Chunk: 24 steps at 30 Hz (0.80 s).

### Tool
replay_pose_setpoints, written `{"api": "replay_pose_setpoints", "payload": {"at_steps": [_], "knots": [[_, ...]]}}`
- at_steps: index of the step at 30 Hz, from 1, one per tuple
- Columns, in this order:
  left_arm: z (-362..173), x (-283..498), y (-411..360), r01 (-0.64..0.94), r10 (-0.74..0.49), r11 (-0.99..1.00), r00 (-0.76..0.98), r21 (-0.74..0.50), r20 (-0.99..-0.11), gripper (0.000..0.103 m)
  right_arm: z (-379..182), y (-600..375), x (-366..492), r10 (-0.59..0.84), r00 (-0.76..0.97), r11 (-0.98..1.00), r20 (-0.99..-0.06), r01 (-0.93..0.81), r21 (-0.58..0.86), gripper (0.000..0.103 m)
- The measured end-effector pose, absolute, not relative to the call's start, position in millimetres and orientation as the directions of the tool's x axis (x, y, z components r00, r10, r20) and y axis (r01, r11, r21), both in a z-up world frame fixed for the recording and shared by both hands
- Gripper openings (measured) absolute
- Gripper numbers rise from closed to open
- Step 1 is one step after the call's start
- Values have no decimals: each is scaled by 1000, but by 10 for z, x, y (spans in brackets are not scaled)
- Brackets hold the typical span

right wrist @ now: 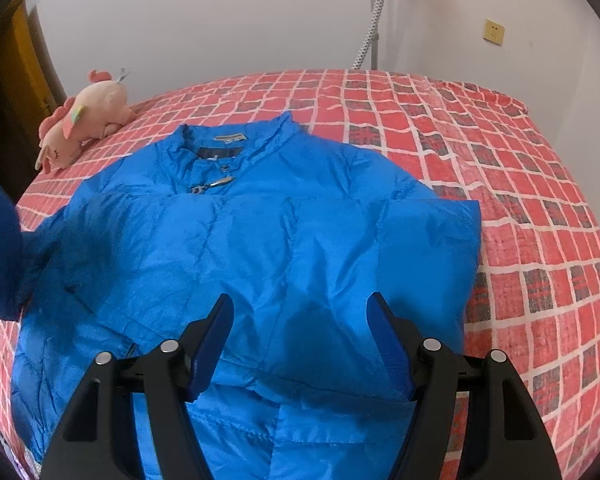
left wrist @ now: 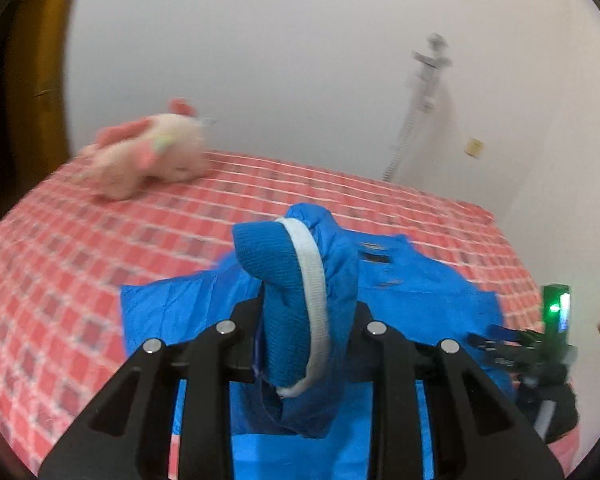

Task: Fold large clothes
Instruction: 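Grasp the other sleeve's silver-banded cuff with the left tool and lift it, then lay the sleeve across the jacket body and open the left tool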

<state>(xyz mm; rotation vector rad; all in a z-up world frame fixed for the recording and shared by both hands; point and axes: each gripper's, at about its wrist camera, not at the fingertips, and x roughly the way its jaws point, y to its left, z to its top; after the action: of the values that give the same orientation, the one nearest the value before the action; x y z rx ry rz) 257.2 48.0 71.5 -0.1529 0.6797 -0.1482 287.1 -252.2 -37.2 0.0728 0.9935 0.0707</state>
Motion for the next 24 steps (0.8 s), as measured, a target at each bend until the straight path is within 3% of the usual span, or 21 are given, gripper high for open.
{"api": "replay_pose_setpoints", "payload": {"at_steps": [7,17,22,24], "knots": [[347,3027,-428,221,-275,961,673,-168,-687,26,-476,-2632,2948,61,524,997,-849,10,77,69],[-197,3138,-889,352,-380,911,511,-215,-771,33,-555,-2639,2988,77,508,996,-858,-6,86,69],[14,2949,-617,376,-487,867,508,-326,-710,56,-560,-2681,2990,90,504,994,-859,4,106,69],[73,2917,-529,378,-502,861,515,-341,-695,59,-570,-2666,2991,84,504,995,-860,2,98,69]]}}
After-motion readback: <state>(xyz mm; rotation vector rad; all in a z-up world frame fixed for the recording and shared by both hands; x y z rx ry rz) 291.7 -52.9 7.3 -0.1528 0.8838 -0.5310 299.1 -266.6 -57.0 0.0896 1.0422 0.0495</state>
